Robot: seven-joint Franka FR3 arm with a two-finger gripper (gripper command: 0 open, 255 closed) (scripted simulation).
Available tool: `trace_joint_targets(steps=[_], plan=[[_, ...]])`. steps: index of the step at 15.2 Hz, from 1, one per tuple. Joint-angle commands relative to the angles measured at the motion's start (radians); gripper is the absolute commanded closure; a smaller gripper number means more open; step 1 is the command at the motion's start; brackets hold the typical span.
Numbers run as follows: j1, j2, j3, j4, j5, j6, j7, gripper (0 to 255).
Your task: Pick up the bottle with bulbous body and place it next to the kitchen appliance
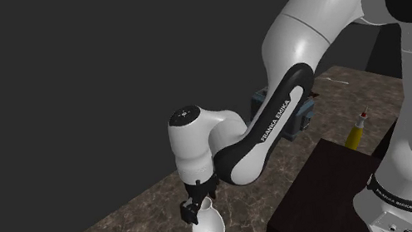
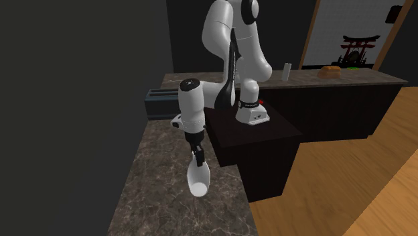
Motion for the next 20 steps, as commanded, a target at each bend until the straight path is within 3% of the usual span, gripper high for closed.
trace_joint_targets(steps=[1, 6, 7, 16, 20], plan=[[0.002, 0.004, -0.002, 0.000, -0.004, 0.004, 0.002, 0], [0.001, 0.004, -0.002, 0.000, -0.004, 0.004, 0.002, 0], [0.001, 0.004, -0.002, 0.000, -0.004, 0.004, 0.002, 255], [0.002, 0.004, -0.002, 0.000, -0.004, 0.004, 0.002, 255], [-0.017, -0.042, 0.022, 0.001, 0.036, -0.037, -0.024, 255]])
